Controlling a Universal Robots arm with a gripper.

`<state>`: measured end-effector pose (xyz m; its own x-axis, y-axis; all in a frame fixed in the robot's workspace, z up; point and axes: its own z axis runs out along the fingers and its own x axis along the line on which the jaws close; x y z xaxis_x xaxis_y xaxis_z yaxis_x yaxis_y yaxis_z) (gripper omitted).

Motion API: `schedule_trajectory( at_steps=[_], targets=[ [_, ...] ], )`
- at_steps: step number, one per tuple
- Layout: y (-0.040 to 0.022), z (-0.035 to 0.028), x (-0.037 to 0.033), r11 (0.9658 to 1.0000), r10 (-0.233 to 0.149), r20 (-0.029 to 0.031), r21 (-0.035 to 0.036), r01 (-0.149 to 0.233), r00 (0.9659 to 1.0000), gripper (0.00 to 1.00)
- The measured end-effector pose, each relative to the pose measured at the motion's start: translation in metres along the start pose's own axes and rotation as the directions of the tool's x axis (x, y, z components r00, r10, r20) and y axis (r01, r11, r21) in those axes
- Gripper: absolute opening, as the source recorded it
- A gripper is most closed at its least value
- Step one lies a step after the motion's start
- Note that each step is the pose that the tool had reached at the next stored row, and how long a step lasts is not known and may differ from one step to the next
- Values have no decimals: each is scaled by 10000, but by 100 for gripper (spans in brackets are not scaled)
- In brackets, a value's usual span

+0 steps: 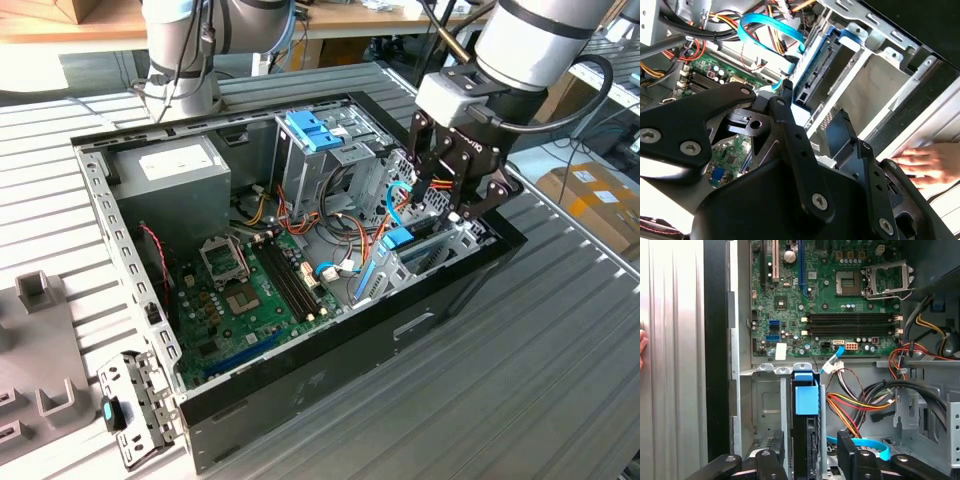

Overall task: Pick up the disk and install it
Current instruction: 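Insert the first disk wire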

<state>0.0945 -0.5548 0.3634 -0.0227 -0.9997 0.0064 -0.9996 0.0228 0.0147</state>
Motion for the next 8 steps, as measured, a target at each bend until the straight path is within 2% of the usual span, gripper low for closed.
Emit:
schedule_trajectory(
  at_steps=[1,2,4,5,8],
  targets=[
    [1,0,-58,10000,0,1,0,0,10000,55],
    [2,0,-86,10000,0,0,0,0,10000,55],
    [-21,18,-102,10000,1,10,-15,-1,10000,55],
    [-54,31,-125,10000,0,11,-38,0,10000,55],
    [-68,40,-200,10000,-1,14,-47,1,10000,55]
  ],
)
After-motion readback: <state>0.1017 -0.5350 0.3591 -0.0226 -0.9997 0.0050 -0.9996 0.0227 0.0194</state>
